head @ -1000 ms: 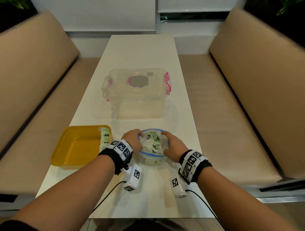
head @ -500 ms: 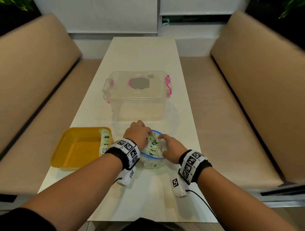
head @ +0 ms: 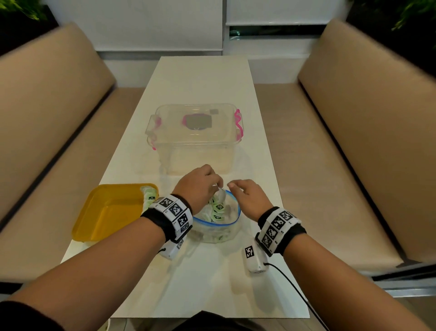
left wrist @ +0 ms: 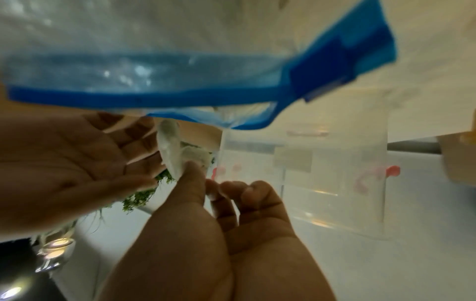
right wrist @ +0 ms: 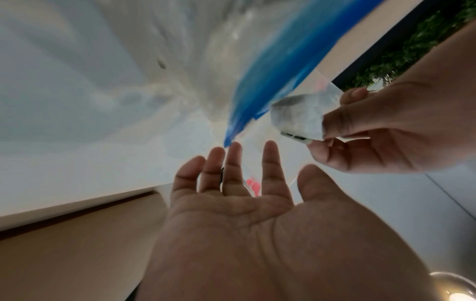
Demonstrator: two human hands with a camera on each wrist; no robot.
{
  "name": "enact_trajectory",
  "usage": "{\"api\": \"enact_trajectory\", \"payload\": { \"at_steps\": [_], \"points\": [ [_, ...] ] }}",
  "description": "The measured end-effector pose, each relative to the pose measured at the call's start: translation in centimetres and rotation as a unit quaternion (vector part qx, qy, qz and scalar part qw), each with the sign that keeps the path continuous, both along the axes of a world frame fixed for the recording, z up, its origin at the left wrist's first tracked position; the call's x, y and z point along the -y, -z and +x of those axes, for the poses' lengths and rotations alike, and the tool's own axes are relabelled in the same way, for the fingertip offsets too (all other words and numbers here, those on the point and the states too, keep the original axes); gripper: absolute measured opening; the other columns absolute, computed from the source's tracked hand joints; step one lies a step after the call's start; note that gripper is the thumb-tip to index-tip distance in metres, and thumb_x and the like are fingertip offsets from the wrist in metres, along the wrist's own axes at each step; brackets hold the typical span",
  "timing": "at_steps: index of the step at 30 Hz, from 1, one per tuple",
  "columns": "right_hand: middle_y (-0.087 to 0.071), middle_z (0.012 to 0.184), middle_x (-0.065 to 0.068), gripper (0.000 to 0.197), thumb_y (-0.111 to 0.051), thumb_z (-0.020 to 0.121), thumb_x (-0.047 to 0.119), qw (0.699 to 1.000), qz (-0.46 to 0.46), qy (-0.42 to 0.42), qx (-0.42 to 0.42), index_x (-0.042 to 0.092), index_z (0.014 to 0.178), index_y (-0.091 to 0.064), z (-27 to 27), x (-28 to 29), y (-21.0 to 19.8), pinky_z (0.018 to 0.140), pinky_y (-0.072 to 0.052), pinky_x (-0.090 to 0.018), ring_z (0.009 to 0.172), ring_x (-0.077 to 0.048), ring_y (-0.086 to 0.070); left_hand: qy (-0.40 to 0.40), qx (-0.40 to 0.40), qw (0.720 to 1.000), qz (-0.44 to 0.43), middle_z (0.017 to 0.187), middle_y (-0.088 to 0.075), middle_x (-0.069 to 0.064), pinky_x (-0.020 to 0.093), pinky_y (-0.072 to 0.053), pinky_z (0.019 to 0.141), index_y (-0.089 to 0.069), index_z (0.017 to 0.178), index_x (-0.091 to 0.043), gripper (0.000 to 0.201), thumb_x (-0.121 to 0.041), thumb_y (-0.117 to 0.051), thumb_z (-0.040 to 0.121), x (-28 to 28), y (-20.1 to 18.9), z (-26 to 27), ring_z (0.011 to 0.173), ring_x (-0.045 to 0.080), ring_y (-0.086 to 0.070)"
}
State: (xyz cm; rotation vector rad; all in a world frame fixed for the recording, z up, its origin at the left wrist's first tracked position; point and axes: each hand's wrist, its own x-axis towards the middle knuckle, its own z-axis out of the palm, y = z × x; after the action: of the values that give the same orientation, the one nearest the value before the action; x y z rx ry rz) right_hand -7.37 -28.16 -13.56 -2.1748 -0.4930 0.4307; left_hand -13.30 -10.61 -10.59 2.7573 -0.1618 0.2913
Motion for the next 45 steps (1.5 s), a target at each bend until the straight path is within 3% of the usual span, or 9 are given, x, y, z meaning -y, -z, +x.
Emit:
{"api": "enact_trajectory", "payload": {
  "at_steps": [6,9,12,18,22,30,33,38,45],
  "points": [
    [-0.068,0.083,0.0,0.022,-0.053,0.097,0.025,0.977,0.153,0.012,-0.151,0.014,0.088,-0.069,-0.2,-0.6,-1.9,0.073,-0.048,-0.024,0.075,-0.012,-0.06,0.075,0.098,0.992,-0.036,0.088,-0.059,0.002,0.027,-0.046,0.064,-0.073,0.096,-0.014,0.019,-0.004,-0.071,0.08,-0.1,-0.1,-0.7,0.077,0.018,-0.056],
    [-0.063,0.074,-0.002,0.008,-0.063,0.09,0.007,0.972,0.171,0.022,-0.16,0.013,0.085,-0.063,-0.5,-0.4,-1.6,0.058,-0.045,-0.016,0.066,-0.013,-0.057,0.04,0.06,0.995,-0.067,0.09,-0.061,-0.004,0.026,-0.046,0.069,-0.069,0.096,-0.019,0.02,-0.006,-0.068,0.081,-0.3,0.5,-1.0,0.076,0.009,-0.053],
    [-0.064,0.076,-0.008,0.011,-0.068,0.088,0.009,0.983,0.14,0.018,-0.122,0.015,0.08,-0.062,-0.4,-0.2,-0.6,0.069,-0.052,-0.035,0.069,-0.018,-0.058,-0.034,-0.101,0.991,-0.076,0.096,-0.065,-0.012,0.027,-0.046,0.076,-0.059,0.111,-0.025,0.025,-0.016,-0.065,0.088,-0.5,0.7,-1.0,0.072,0.001,-0.053],
    [-0.06,0.077,-0.006,0.018,-0.057,0.09,0.02,0.991,0.073,0.045,-0.103,0.018,0.074,-0.049,-0.6,-0.4,0.5,0.078,-0.053,-0.048,0.071,-0.021,-0.057,0.019,-0.286,0.955,0.075,0.128,-0.062,-0.002,0.034,-0.047,0.095,-0.062,0.128,-0.028,0.041,-0.009,-0.055,0.092,-1.0,1.4,-0.7,0.114,0.022,-0.058],
    [-0.073,0.085,-0.016,0.01,-0.046,0.09,0.017,0.977,0.124,0.057,-0.164,0.016,0.082,-0.041,-1.3,-0.7,0.4,0.077,-0.056,-0.043,0.082,-0.025,-0.073,0.055,-0.285,0.949,0.12,0.119,-0.06,0.001,0.033,-0.046,0.089,-0.07,0.115,-0.024,0.027,-0.014,-0.059,0.093,-0.9,1.3,-0.5,0.11,0.024,-0.057],
    [-0.056,0.067,-0.006,0.017,-0.042,0.089,0.001,0.979,0.116,0.059,-0.154,0.014,0.097,-0.047,-1.5,-1.2,-0.2,0.068,-0.054,-0.044,0.057,-0.023,-0.06,0.01,-0.179,0.983,-0.027,0.081,-0.062,-0.017,0.021,-0.037,0.068,-0.068,0.095,-0.029,0.007,-0.026,-0.062,0.093,-1.8,-1.6,-0.8,0.065,-0.002,-0.049],
    [-0.054,0.065,0.001,0.026,-0.049,0.089,0.005,0.978,0.134,0.051,-0.152,0.016,0.11,-0.06,-1.6,-2.0,-0.8,0.062,-0.047,-0.036,0.054,-0.019,-0.051,0.003,-0.148,0.987,-0.062,0.084,-0.065,-0.013,0.025,-0.041,0.072,-0.065,0.1,-0.028,0.007,-0.027,-0.061,0.093,-2.4,-3.0,-0.9,0.069,0.003,-0.052],
    [-0.067,0.071,0.002,0.005,-0.067,0.089,0.012,0.978,0.167,-0.013,-0.125,0.015,0.092,-0.07,-2.4,-3.9,-2.5,0.059,-0.045,-0.017,0.058,-0.005,-0.059,0.0,-0.115,0.984,-0.136,0.073,-0.06,-0.014,0.025,-0.043,0.071,-0.064,0.093,-0.025,0.007,-0.018,-0.064,0.091,-3.4,-5.0,-1.5,0.068,0.004,-0.054],
    [-0.06,0.056,0.007,0.018,-0.055,0.092,0.008,0.97,0.16,-0.005,-0.182,0.015,0.081,-0.067,-3.1,-7.1,-3.3,0.057,-0.043,-0.028,0.057,-0.013,-0.048,0.036,-0.201,0.976,-0.071,0.096,-0.067,-0.01,0.027,-0.049,0.086,-0.071,0.113,-0.03,0.04,-0.006,-0.057,0.084,-7.4,-7.1,-3.2,0.087,0.012,-0.061]
  ]
}}
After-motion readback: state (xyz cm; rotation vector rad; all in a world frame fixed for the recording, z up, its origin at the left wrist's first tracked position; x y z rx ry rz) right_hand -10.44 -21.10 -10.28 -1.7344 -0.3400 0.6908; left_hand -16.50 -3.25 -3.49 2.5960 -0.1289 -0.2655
